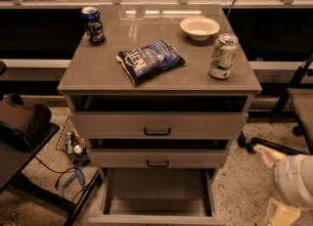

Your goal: Close bottom drawer

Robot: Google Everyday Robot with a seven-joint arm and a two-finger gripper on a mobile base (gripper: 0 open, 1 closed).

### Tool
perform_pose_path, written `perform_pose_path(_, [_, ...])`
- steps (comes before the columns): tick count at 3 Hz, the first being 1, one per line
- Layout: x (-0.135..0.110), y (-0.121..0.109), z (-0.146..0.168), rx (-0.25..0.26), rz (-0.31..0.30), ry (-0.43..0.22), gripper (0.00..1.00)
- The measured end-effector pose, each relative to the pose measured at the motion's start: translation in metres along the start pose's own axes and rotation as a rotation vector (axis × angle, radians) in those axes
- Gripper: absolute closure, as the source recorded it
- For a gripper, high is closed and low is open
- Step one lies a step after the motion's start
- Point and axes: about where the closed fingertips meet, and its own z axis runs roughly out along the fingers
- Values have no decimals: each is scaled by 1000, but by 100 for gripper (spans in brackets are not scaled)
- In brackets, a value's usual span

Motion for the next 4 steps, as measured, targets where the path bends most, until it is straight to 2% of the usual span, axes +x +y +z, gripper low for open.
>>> perform_pose_path(1, [21, 23, 44, -28, -22, 34, 0])
perform_pose_path(2, [21, 24, 47, -28, -21, 31, 0])
perform_pose_path(3, [20, 42, 90, -21, -9, -16, 0])
perform_pose_path(4, [22, 58, 150, 7, -11, -116, 0])
